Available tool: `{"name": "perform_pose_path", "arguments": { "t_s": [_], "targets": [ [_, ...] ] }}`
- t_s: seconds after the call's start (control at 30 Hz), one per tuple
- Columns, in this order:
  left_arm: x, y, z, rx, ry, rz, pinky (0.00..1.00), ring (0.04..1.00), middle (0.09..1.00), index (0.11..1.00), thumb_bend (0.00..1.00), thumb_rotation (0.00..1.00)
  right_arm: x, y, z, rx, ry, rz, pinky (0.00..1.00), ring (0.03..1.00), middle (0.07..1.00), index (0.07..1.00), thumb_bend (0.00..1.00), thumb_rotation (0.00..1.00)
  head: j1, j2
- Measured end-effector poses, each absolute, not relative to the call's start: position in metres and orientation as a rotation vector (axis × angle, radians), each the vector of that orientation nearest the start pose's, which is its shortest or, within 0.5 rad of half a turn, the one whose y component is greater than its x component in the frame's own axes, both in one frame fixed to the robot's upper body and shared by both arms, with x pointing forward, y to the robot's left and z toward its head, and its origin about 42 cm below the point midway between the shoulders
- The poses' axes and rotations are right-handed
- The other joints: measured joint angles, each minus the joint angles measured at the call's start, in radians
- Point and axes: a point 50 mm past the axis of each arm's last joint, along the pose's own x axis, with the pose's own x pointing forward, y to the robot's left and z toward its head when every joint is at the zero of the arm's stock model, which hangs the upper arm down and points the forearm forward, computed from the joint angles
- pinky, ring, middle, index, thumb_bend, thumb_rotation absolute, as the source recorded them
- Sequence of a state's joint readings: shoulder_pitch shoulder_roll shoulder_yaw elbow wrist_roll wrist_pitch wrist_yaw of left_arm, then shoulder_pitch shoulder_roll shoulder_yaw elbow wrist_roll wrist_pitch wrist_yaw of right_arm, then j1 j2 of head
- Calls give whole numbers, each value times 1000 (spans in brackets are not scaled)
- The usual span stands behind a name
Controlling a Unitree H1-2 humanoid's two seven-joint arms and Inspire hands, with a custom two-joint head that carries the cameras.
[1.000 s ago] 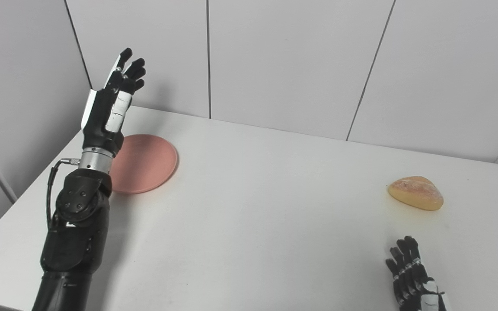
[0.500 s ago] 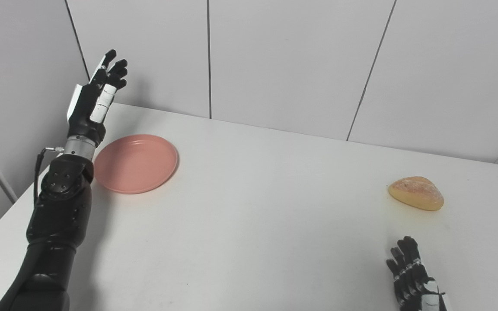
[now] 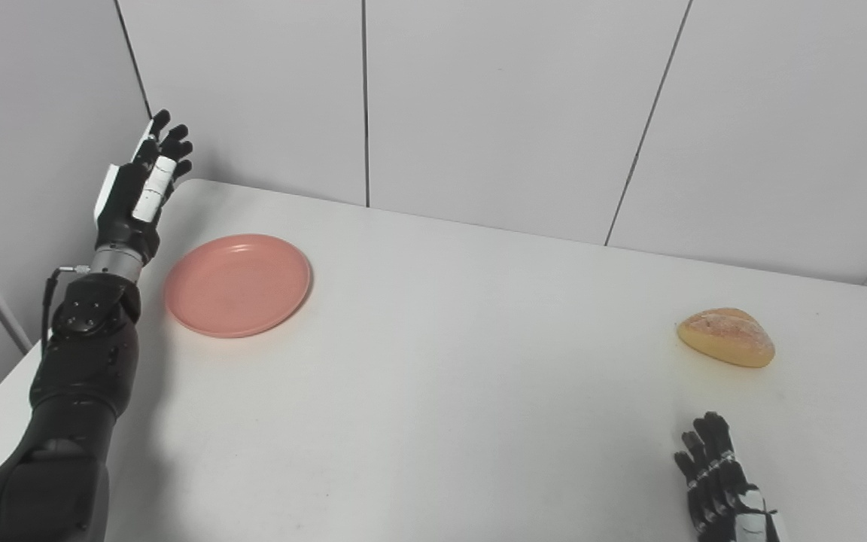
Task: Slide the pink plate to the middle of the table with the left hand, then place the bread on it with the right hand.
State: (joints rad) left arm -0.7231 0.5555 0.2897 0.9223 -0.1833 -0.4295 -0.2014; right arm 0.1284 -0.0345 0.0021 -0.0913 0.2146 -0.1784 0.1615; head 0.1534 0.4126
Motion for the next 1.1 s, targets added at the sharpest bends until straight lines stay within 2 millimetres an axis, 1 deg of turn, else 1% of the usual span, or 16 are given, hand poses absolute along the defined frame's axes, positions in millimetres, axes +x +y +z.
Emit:
{"name": "perform_pose_path", "arguments": {
  "t_s": [0.13,0.27,0.3,0.37,0.47,0.57,0.7,0.77,0.83,0.93,1.0,1.1],
  "targets": [
    [465,470,243,199,-343,224,906,926,943,962,1000,830,241,-223,101,164,-161,114,1000,990,989,972,794,1000,-2,2],
    [462,471,238,205,-332,227,899,920,942,963,968,841,241,-223,102,163,-162,114,1000,989,990,973,797,1000,0,3],
    [461,472,236,212,-324,226,900,922,945,969,951,838,241,-223,102,163,-162,114,1000,989,989,973,802,1000,-2,6],
    [457,473,230,219,-308,226,895,923,949,982,949,836,241,-223,102,162,-164,114,1000,989,989,972,805,1000,-2,8],
    [450,476,216,227,-271,231,879,920,944,991,944,833,240,-223,102,162,-165,113,1000,991,990,973,798,1000,-3,12],
    [445,480,204,238,-235,252,872,918,939,994,914,837,240,-224,103,162,-165,110,1000,993,990,974,795,1000,-5,14],
    [443,483,198,242,-209,271,890,931,951,1000,889,836,238,-225,103,163,-165,106,1000,995,991,977,790,1000,-3,17],
    [442,484,195,239,-196,276,871,928,953,1000,864,826,238,-225,103,163,-165,106,1000,992,988,975,797,1000,-5,18],
    [442,485,192,237,-186,279,859,926,952,999,860,823,238,-225,103,163,-165,106,1000,991,987,976,800,1000,-8,18],
    [441,486,188,238,-170,288,848,922,952,1000,907,816,238,-225,103,163,-165,106,1000,991,989,980,801,1000,-6,18],
    [441,487,187,239,-166,296,868,924,953,1000,918,809,238,-225,103,163,-165,106,1000,986,985,974,802,1000,-9,18],
    [441,488,189,239,-165,305,895,922,948,995,897,813,238,-225,103,163,-165,106,1000,984,983,974,806,1000,-9,20]
  ]
}}
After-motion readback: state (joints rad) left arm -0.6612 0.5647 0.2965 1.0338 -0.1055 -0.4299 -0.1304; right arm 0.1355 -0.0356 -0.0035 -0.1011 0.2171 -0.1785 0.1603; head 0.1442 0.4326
